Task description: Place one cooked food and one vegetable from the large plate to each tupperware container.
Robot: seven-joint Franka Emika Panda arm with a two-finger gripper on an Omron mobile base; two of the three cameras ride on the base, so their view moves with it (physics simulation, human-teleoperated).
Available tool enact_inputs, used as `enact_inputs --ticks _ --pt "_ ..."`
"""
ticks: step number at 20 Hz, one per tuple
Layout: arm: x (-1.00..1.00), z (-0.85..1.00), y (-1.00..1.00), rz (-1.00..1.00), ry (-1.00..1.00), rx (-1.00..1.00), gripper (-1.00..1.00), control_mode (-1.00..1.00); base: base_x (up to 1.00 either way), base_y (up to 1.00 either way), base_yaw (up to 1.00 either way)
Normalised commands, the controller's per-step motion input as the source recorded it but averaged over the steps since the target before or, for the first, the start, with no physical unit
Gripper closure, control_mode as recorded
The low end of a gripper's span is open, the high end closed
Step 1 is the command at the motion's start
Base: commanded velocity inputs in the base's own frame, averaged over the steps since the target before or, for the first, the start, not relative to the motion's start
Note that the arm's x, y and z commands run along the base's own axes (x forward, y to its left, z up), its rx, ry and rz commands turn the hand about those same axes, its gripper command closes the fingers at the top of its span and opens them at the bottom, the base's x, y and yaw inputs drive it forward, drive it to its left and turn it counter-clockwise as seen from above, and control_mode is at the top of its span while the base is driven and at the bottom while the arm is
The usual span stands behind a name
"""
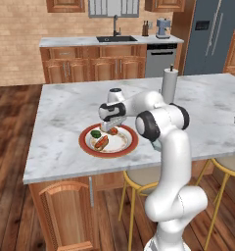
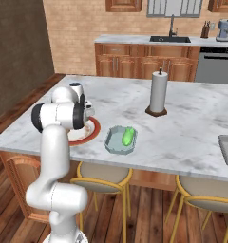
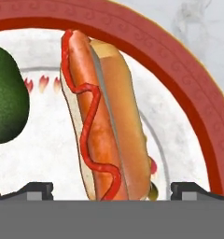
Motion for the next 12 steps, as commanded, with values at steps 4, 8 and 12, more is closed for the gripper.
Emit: enact_inputs --ticks 4,8,12 --pt "0.01 -0.16 0.04 0.01 0.05 0.0 -1.0 -1.0 0.0 0.0 0.0" --pt "0.07 -0.2 0.01 0.03 0.01 0.0 -1.0 -1.0 0.0 0.0 0.0" --pt "0.08 -0.12 0.0 0.03 0.0 0.0 -1.0 -1.0 0.0 0.0 0.0"
